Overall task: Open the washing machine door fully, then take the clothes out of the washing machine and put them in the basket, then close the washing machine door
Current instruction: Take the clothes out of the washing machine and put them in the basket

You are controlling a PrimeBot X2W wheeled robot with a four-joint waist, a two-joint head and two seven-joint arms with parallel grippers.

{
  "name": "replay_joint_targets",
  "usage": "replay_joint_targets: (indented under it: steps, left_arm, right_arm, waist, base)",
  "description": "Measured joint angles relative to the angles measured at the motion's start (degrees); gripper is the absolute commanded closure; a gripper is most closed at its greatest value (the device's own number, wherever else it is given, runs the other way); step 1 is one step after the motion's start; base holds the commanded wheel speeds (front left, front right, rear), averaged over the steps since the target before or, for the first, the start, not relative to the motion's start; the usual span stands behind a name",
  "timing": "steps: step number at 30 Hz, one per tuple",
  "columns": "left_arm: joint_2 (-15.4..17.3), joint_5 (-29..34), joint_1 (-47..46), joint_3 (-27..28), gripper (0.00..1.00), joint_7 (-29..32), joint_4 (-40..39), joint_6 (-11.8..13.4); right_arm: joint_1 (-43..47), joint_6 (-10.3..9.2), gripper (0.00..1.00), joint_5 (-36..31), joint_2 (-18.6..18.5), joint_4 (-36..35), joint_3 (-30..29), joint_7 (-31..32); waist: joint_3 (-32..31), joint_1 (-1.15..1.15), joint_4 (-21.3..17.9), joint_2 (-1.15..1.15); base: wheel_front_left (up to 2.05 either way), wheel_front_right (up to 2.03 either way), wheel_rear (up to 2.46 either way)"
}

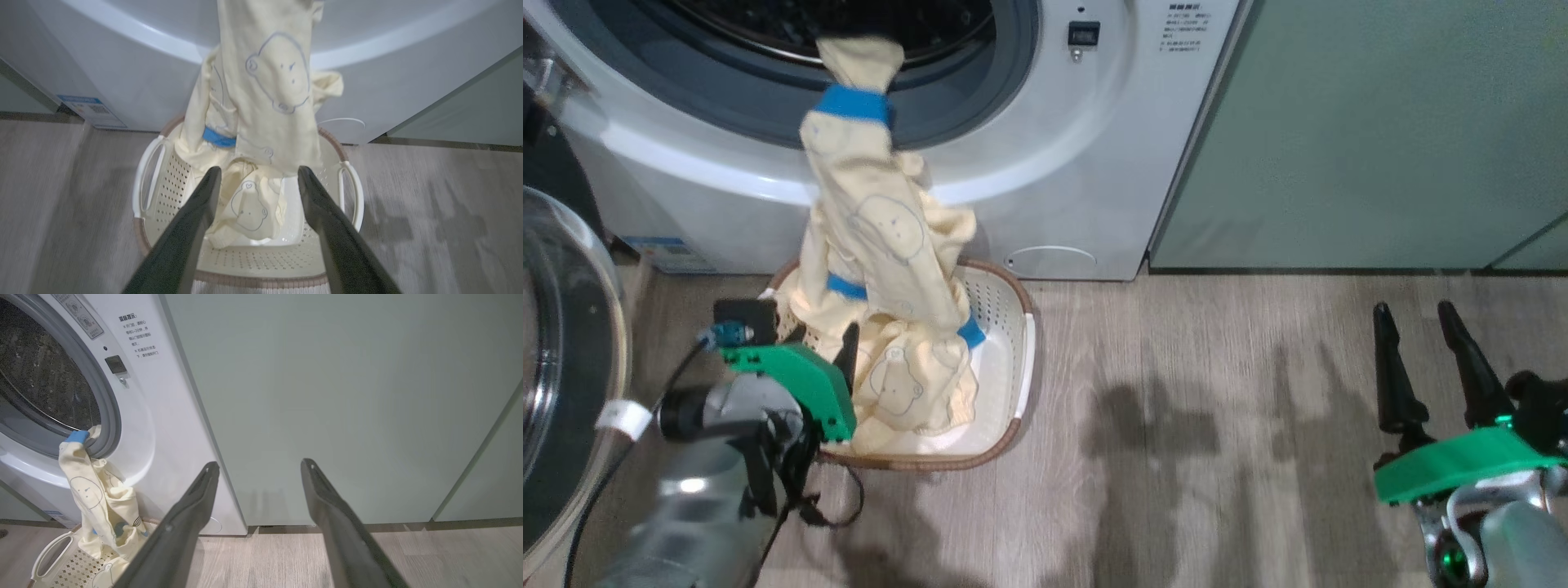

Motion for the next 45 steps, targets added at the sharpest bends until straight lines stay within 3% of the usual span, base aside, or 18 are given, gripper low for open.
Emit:
replay_joint_targets:
  steps: [8,15,22,34,45]
  left_arm:
    - [1.8,7.3,4.4,10.0,0.0,0.0,-12.7,1.0]
    - [1.6,14.3,11.2,19.6,0.0,-0.1,-22.8,0.9]
    - [0.2,19.6,16.9,25.5,0.0,-0.2,-27.8,0.3]
    - [-2.4,24.4,21.8,30.9,0.0,-0.2,-29.6,-1.6]
    - [-2.5,26.7,17.4,32.2,0.0,-0.2,-25.0,-2.7]
  right_arm:
    - [1.1,0.0,0.0,0.0,0.0,0.5,-0.1,0.0]
    - [3.9,0.0,0.0,0.0,0.0,0.9,-0.6,0.0]
    - [4.7,0.0,0.0,0.0,0.0,0.9,-0.9,0.0]
    - [5.8,0.0,0.0,0.1,0.0,0.8,-0.9,0.0]
    - [5.5,0.0,0.0,0.1,0.0,0.7,-0.8,0.0]
  waist:
    - [-2.8,0.0,0.5,0.0]
    - [-5.6,0.0,0.9,0.0]
    - [-7.8,0.0,1.5,0.0]
    - [-7.8,0.0,1.7,0.0]
    - [-5.9,0.01,1.4,0.0]
  base:
    - [0.0,0.0,0.0]
    - [0.0,0.0,0.0]
    - [0.0,0.0,0.0]
    - [0.0,0.0,0.0]
    - [0.0,0.0,0.0]
